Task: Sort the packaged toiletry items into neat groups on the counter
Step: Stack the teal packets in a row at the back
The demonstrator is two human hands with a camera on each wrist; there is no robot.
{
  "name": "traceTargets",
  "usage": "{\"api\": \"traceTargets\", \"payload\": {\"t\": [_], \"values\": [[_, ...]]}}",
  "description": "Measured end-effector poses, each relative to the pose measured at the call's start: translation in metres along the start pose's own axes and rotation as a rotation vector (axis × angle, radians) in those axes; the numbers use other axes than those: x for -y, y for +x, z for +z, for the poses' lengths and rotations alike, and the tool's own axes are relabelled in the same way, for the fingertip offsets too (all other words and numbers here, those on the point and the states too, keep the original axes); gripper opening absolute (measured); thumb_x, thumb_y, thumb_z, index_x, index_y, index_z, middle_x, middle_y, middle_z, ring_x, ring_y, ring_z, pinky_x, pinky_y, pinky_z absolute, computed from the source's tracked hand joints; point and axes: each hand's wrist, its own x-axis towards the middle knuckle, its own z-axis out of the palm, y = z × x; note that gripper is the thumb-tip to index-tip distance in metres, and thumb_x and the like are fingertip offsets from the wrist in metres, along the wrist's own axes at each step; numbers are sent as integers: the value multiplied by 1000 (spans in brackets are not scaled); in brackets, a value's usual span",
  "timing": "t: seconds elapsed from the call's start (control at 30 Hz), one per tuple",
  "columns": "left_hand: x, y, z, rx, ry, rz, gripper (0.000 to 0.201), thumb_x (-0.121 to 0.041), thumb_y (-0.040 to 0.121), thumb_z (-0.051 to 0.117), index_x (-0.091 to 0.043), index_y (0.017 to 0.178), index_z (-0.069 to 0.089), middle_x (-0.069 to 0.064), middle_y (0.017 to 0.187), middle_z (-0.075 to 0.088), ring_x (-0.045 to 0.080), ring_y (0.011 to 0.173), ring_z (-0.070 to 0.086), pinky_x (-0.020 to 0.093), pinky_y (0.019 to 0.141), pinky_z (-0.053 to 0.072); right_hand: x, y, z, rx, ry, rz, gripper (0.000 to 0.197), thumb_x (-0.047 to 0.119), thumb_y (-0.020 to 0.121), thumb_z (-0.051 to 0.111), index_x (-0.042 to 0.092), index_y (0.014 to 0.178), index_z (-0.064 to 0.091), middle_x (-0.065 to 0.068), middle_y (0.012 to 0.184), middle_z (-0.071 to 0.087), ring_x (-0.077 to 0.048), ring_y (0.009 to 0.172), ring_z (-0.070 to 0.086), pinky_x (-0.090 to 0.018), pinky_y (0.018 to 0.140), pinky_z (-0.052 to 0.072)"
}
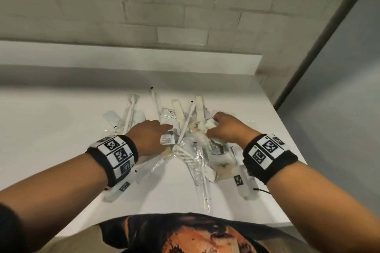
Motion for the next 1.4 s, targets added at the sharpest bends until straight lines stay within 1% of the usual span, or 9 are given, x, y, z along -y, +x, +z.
{"api": "traceTargets", "payload": {"t": [0.17, 0.4, 0.53, 0.7, 0.87, 0.97, 1.07, 1.27, 1.4], "values": [[-4, -10, 7, -119, 59, -73, 47, -51, 89, 42, -29, 130, 48, 4, 108, 62, 28, 100, 58, 39, 89, 48, -12, 4, 0, -85, -81, 86, 60, 35, 80, 63, 15, 132, 42, -3, 123, 57, -19, 94, 53, -30, 75, 46], [-3, -25, 2, -185, -28, -61, 48, -52, 86, 54, -24, 126, 52, 3, 109, 62, 25, 102, 58, 35, 87, 45, 3, 11, 30, -51, -376, 107, 72, 19, 73, 62, 15, 138, 31, 2, 88, 59, -19, 78, 60, -29, 64, 51], [14, -40, -7, -257, -262, -138, 60, -39, 86, 60, -23, 139, 38, 3, 129, 54, 22, 115, 56, 32, 93, 46, 11, 9, 6, -89, -405, 90, 69, 23, 75, 63, 16, 137, 34, -2, 95, 57, -24, 88, 59, -31, 72, 49], [88, -72, -25, -360, -449, -302, 75, -29, 85, 65, -33, 146, 21, 8, 121, 54, 20, 84, 56, 29, 73, 43, 89, -10, 8, -15, -434, -165, 66, 28, 74, 72, 23, 131, 39, 0, 96, 60, -21, 82, 57, -29, 61, 43], [171, -96, -20, -242, -504, -469, 62, -31, 82, 69, -33, 135, 37, 9, 123, 52, 22, 89, 58, 30, 77, 45, 181, -23, 88, 239, -550, -492, 68, 31, 76, 74, 26, 134, 38, 0, 119, 60, -21, 90, 54, -28, 67, 39], [190, -103, -13, -279, -753, -472, 54, -22, 85, 69, -23, 128, 37, 3, 103, 57, 15, 76, 59, 19, 62, 48, 219, -17, 142, 326, -616, -599, 63, 24, 76, 72, 23, 131, 42, -5, 120, 60, -24, 98, 56, -29, 70, 41], [203, -107, -2, -296, -874, -408, 49, -17, 87, 68, -16, 125, 37, -4, 93, 53, 6, 68, 52, 7, 55, 43, 231, -5, 166, 258, -595, -562, 55, 27, 80, 66, 24, 131, 44, -4, 122, 59, -25, 108, 58, -32, 80, 49], [244, -131, -1, -50, -758, -335, 53, -33, 77, 75, -29, 117, 41, -4, 113, 60, 15, 93, 62, 30, 86, 51, 214, 32, 132, 141, -688, -177, 89, 39, 66, 78, 21, 140, 32, -3, 119, 55, -24, 104, 55, -36, 82, 49], [260, -145, -8, 75, -524, -317, 47, -26, 75, 74, -21, 114, 49, -2, 109, 65, 16, 96, 64, 39, 87, 54, 237, 33, 128, -9, -645, -251, 96, 55, 67, 76, 28, 146, 29, -3, 138, 44, -27, 126, 41, -41, 101, 37]]}}
